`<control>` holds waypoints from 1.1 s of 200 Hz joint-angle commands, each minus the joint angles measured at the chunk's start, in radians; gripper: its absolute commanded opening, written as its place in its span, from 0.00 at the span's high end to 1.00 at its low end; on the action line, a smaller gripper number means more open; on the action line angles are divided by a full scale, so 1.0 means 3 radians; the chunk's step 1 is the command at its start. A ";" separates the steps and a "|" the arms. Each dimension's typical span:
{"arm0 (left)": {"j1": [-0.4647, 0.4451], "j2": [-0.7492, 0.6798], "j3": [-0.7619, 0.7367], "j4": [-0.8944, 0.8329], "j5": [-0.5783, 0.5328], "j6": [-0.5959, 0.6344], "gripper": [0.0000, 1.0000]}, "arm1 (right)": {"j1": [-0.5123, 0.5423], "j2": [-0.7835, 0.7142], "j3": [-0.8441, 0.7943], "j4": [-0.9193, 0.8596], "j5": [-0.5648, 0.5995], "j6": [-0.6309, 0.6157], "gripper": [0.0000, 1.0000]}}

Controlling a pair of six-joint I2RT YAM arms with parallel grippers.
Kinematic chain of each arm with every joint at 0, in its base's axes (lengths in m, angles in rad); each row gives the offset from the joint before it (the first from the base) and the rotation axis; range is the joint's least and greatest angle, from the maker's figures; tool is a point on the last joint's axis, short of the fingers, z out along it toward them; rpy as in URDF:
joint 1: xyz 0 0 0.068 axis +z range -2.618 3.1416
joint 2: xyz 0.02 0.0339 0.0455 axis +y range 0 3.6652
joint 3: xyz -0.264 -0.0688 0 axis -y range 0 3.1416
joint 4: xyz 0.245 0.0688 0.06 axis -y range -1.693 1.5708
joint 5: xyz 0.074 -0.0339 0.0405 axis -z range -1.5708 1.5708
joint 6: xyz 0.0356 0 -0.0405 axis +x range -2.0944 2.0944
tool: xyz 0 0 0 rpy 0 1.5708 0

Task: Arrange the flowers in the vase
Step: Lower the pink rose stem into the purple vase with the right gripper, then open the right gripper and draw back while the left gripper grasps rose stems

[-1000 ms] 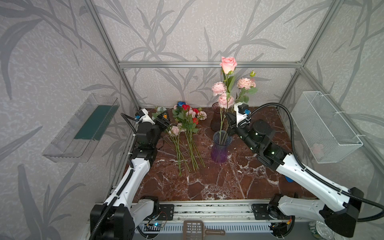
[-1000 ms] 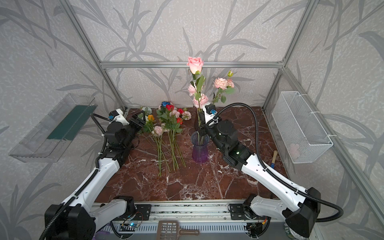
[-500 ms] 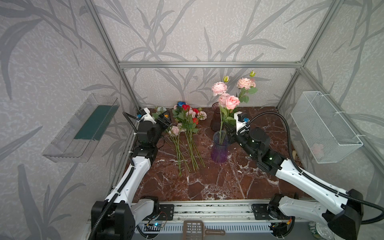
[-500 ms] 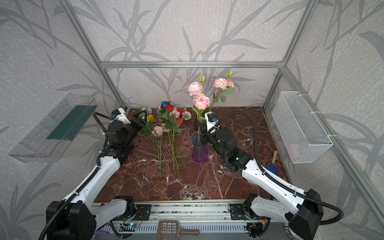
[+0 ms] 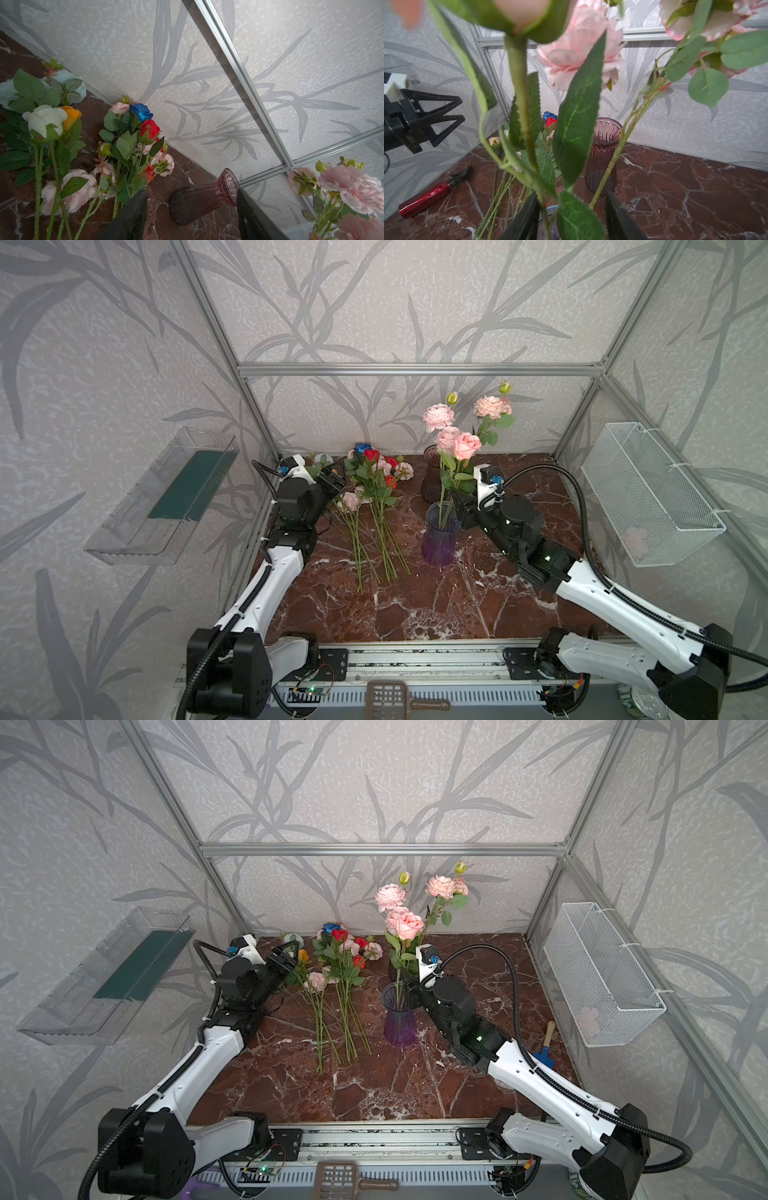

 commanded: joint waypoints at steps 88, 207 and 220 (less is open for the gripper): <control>0.0008 0.0114 0.0173 0.0046 0.0180 -0.0093 0.32 | -0.0184 -0.0171 0.0389 -0.0932 -0.0120 0.0420 0.40; 0.0008 0.0225 0.0304 -0.0256 0.0139 0.0072 0.33 | -0.0230 -0.0602 0.0362 -0.1308 -0.0524 0.0330 0.38; -0.0002 0.0249 0.0338 -0.0296 0.0149 0.0118 0.34 | -0.0230 -0.0648 0.0374 -0.1340 -0.0601 0.0299 0.39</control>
